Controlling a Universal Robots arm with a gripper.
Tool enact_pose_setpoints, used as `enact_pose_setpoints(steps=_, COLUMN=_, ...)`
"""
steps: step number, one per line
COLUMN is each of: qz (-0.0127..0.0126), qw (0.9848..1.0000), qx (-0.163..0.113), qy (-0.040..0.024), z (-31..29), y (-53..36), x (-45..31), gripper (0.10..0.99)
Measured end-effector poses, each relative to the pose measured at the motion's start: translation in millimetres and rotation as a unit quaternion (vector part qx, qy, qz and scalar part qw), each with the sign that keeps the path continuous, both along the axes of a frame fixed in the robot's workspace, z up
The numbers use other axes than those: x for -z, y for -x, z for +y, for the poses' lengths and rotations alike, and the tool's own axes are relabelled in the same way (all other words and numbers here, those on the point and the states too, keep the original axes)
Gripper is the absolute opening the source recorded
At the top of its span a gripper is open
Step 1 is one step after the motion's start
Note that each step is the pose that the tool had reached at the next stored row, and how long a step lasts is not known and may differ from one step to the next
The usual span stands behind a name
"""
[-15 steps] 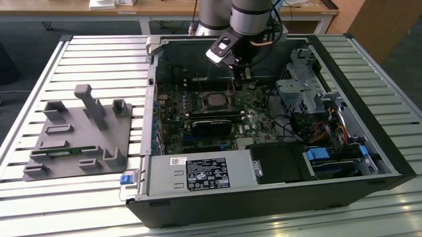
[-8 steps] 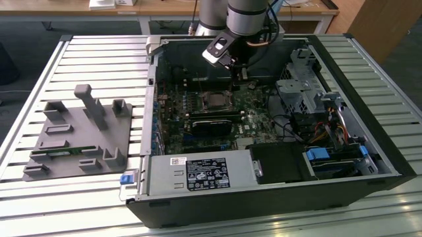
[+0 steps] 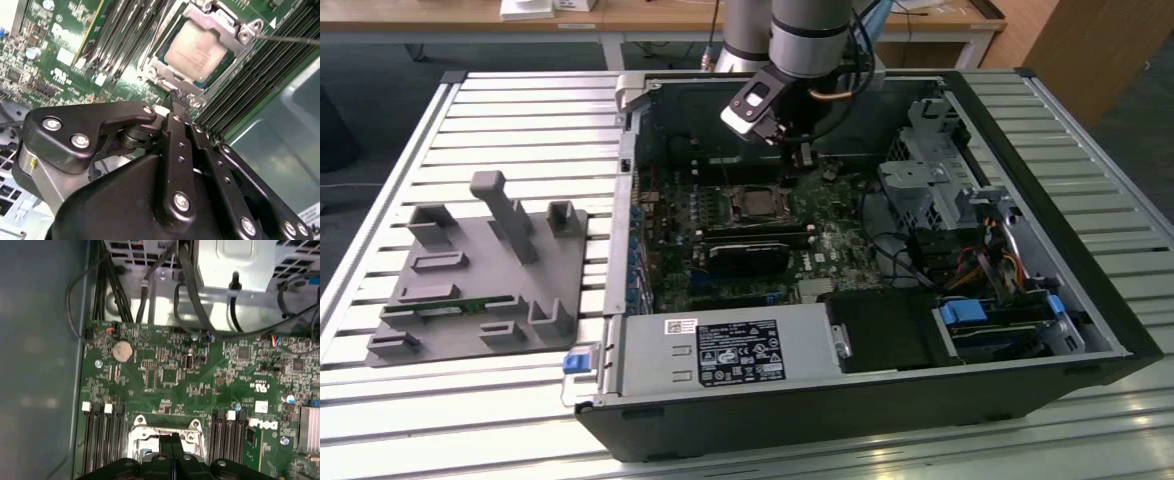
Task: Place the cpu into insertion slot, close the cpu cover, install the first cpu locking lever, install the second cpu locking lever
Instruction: 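Close the cpu cover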
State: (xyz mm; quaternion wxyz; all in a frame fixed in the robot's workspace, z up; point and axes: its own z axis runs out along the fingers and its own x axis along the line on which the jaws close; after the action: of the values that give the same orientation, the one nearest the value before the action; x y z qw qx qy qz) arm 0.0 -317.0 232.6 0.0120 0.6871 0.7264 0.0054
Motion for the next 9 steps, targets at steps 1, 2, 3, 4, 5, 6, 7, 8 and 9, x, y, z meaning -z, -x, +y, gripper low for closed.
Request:
enact_pose_setpoints(steps=1, qz=0.0, qw=1.0, qx=0.0, qy=0.0, z=0.0, y=2.7, x=0.9, gripper=0.118)
enact_pose_setpoints(steps=2, qz=0.0, qw=1.0, qx=0.0, qy=-0.0001, z=0.0, y=6.0, x=1.4, gripper=0.118)
enact_pose_setpoints(steps=3, qz=0.0001, qw=1.0, qx=0.0, qy=0.0, z=-0.1, y=9.2, x=1.6, gripper=0.118)
enact_pose_setpoints(steps=4, qz=0.0001, qw=1.0, qx=0.0, qy=0.0, z=-0.1, y=11.8, x=1.8, gripper=0.118)
enact_pose_setpoints(steps=5, qz=0.0001, qw=1.0, qx=0.0, qy=0.0, z=0.0, y=13.4, x=1.9, gripper=0.118)
enact_pose_setpoints(steps=6, qz=0.0, qw=1.0, qx=0.0, qy=-0.0001, z=0.0, y=14.9, x=2.1, gripper=0.118)
enact_pose_setpoints(steps=7, qz=0.0, qw=1.0, qx=0.0, qy=-0.0001, z=-0.5, y=16.2, x=2.7, gripper=0.118)
enact_pose_setpoints(steps=8, qz=0.0001, qw=1.0, qx=0.0, qy=-0.0002, z=-1.1, y=17.5, x=3.9, gripper=0.118)
enact_pose_setpoints(steps=9, qz=0.0004, qw=1.0, qx=0.0, qy=-0.0002, z=-1.5, y=19.3, x=5.3, gripper=0.118)
